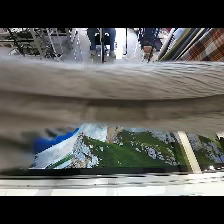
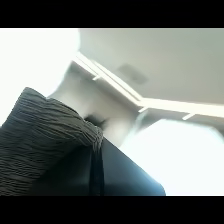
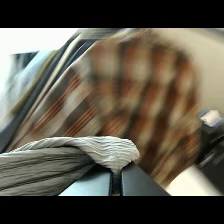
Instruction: Fold the clothes and pants, and hang the long-sleeved shirts on hangers.
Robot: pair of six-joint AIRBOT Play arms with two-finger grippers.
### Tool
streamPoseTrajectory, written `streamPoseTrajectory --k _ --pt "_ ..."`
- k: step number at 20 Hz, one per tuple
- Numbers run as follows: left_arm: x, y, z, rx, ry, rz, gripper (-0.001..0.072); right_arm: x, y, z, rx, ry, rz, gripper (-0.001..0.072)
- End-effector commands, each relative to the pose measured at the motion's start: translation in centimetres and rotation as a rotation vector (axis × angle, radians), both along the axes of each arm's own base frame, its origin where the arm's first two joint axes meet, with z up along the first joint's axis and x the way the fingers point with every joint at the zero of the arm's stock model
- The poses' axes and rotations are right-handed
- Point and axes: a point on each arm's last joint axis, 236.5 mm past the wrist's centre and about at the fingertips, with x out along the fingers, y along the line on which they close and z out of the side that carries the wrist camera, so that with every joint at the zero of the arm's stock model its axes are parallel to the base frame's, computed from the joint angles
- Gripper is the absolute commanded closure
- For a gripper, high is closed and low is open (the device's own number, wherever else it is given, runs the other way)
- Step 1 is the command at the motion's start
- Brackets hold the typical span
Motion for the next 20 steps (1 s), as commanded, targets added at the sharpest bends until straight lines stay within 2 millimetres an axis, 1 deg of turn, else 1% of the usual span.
streamPoseTrajectory --k 1,2,3,5,7,8,9,10,11,12,13,14,15,16,17,18,19,20 --pt "3.8 4.5 -13.7 0.083 0.616 0.245 0.0691 1.8 5.5 -11.6 0.306 0.417 0.289 0.0686" --pt "4.9 4.8 -17.9 0.105 0.770 0.256 0.0691 2.0 6.6 -15.2 0.418 0.524 0.344 0.0686" --pt "5.9 4.8 -21.5 0.117 0.883 0.245 0.0691 2.1 6.9 -18.7 0.511 0.612 0.363 0.0686" --pt "8.4 2.7 -29.0 0.127 1.065 0.135 0.0690 2.3 7.6 -26.3 0.683 0.780 0.385 0.0686" --pt "10.3 -0.5 -37.1 0.133 1.218 -0.009 0.0691 2.2 8.7 -33.5 0.829 0.903 0.385 0.0686" --pt "11.0 -2.0 -41.3 0.115 1.282 -0.065 0.0690 2.9 8.8 -37.4 0.877 0.920 0.355 0.0686" --pt "11.8 -2.8 -44.9 0.094 1.321 -0.084 0.0691 3.7 8.5 -41.2 0.901 0.915 0.307 0.0686" --pt "12.9 -3.0 -48.3 0.067 1.331 -0.068 0.0690 4.8 8.0 -44.4 0.909 0.893 0.260 0.0687" --pt "13.9 -2.4 -50.7 0.040 1.326 -0.027 0.0690 6.3 7.3 -47.0 0.911 0.859 0.216 0.0687" --pt "14.9 -2.0 -52.5 -0.008 1.312 0.004 0.0691 8.0 6.6 -49.0 0.903 0.825 0.181 0.0687" --pt "15.8 -1.4 -53.5 -0.059 1.300 0.018 0.0691 10.1 6.0 -50.1 0.890 0.794 0.163 0.0688" --pt "16.8 -1.1 -53.8 -0.115 1.273 0.017 0.0691 12.4 5.6 -50.4 0.880 0.756 0.161 0.0688" --pt "17.4 -0.5 -53.6 -0.162 1.245 0.025 0.0691 14.5 5.5 -49.8 0.866 0.724 0.172 0.0688" --pt "17.6 0.3 -53.0 -0.182 1.219 0.034 0.0690 15.8 5.7 -48.7 0.854 0.714 0.196 0.0688" --pt "17.5 1.3 -52.0 -0.169 1.201 0.051 0.0691 16.2 5.7 -47.1 0.826 0.728 0.225 0.0687" --pt "17.3 2.1 -51.1 -0.164 1.188 0.062 0.0691 15.7 5.6 -45.8 0.786 0.764 0.247 0.0687" --pt "17.1 2.6 -50.2 -0.163 1.183 0.059 0.0691 14.3 5.4 -44.7 0.745 0.828 0.261 0.0686" --pt "16.9 2.8 -49.7 -0.160 1.184 0.050 0.0690 12.4 5.6 -44.0 0.727 0.905 0.272 0.0686"
